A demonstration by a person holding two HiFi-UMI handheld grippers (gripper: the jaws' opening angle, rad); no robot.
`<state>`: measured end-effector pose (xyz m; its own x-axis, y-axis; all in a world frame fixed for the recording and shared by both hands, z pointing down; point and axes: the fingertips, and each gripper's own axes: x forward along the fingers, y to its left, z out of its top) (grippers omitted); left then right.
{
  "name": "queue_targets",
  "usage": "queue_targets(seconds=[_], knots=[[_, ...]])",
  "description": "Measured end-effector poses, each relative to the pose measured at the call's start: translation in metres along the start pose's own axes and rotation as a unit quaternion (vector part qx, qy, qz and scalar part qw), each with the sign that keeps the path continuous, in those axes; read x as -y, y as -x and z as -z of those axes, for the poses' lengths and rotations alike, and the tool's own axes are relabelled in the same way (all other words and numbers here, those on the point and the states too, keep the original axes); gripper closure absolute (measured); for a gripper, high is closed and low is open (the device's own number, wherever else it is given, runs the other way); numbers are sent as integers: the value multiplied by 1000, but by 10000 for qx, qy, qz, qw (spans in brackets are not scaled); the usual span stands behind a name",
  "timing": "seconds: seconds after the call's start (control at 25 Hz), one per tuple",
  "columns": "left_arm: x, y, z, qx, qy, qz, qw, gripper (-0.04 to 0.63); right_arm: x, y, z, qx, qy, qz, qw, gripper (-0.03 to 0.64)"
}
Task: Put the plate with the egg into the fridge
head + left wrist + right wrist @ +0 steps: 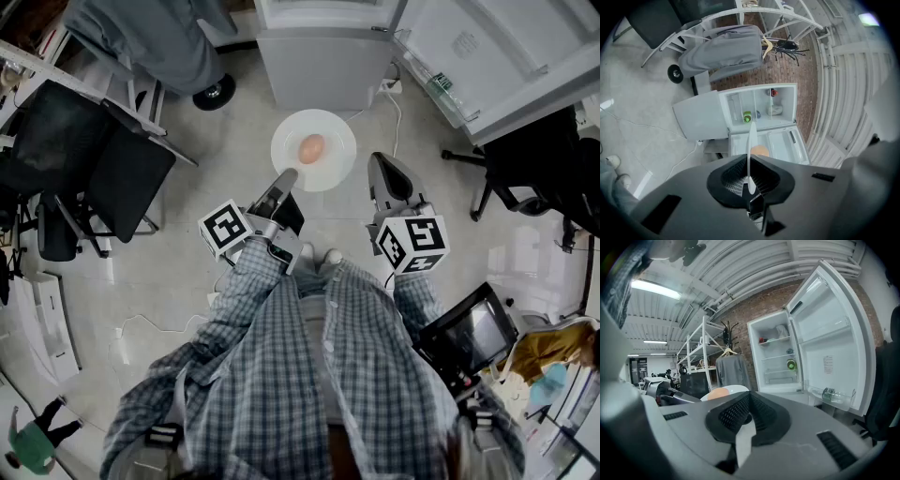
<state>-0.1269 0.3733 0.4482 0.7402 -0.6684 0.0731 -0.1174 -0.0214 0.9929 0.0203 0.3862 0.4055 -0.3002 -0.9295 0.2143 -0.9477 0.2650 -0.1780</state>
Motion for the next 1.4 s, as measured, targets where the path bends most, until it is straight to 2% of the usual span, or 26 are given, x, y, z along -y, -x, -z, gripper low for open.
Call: queue_targets(seconds=[0.12, 0.24, 0.52, 0.72, 1.4], knots=[[-3, 0, -1, -18, -98, -67, 9999, 580, -1, -2, 0, -9, 8, -44, 10000, 609], [-1, -3, -1, -17, -42, 0, 10000, 580, -1, -2, 0, -4, 6, -37, 10000, 609], [-5, -5, -1, -71, -119, -59, 9999, 580, 8, -2, -3, 83, -112, 156, 9998, 609], [-4, -4, -7, -55, -59, 47, 10000, 580, 4, -5, -4, 134, -140, 210, 9996, 609], [-19, 22, -46, -297, -150, -57, 9994, 580, -32, -20, 5, 95, -198, 474, 9986, 609]])
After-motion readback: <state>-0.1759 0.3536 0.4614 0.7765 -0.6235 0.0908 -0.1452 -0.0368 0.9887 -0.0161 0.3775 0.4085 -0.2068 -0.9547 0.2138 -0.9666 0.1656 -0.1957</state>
